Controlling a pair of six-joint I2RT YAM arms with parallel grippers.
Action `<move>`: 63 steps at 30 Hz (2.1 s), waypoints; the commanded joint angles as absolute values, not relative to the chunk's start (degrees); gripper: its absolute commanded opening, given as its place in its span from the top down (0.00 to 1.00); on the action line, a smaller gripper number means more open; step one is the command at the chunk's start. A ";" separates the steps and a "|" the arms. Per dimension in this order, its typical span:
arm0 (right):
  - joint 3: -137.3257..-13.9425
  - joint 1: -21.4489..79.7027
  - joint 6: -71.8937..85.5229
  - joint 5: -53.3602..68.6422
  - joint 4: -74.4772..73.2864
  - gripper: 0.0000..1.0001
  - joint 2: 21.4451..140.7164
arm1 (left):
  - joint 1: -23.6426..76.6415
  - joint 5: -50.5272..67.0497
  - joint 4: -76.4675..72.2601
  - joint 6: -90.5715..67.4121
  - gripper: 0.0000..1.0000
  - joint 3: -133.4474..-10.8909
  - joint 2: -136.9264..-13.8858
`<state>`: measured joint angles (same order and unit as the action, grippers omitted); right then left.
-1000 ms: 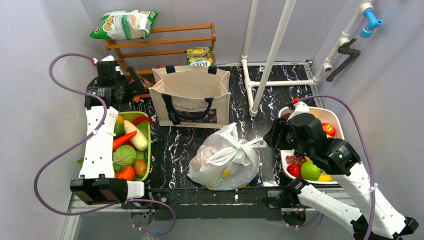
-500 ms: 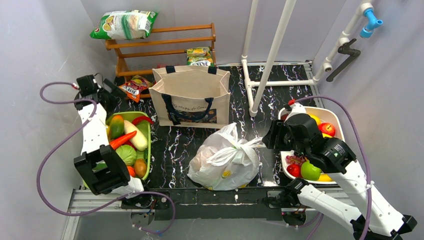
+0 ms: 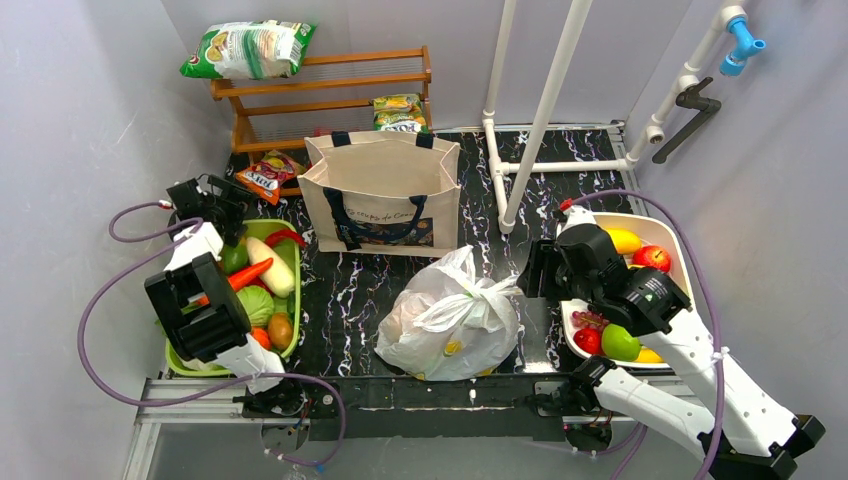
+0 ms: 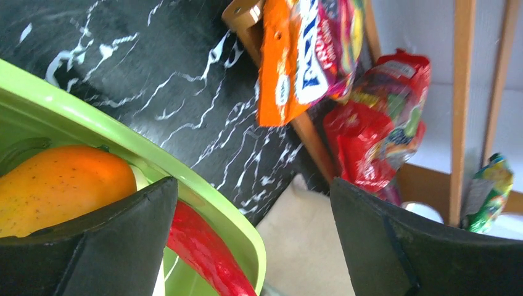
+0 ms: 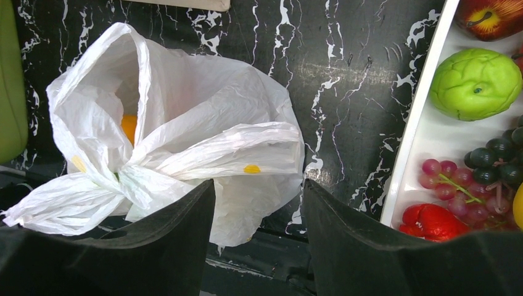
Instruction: Place the mixed food into the grocery bags and tie them
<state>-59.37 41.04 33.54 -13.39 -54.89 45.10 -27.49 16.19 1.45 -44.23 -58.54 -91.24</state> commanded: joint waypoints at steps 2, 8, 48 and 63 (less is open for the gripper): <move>-57.86 40.96 32.29 -14.36 -50.86 0.38 45.55 | -27.73 18.41 -10.38 -50.91 0.08 -58.71 -96.29; -58.14 40.96 30.70 -15.00 -50.07 0.37 47.87 | -27.69 17.42 -12.15 -54.96 0.13 -61.03 -102.24; -56.32 40.95 30.26 -11.84 -47.69 0.39 51.38 | -22.93 13.77 3.25 -37.79 0.13 -70.01 -106.66; -55.77 40.96 29.04 -12.90 -48.74 0.39 49.65 | -23.14 25.91 -34.26 -50.76 0.22 -75.27 -119.46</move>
<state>-56.05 41.04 30.13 -11.86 -49.45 50.33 -22.81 20.71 -25.87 -45.08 -72.95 -114.32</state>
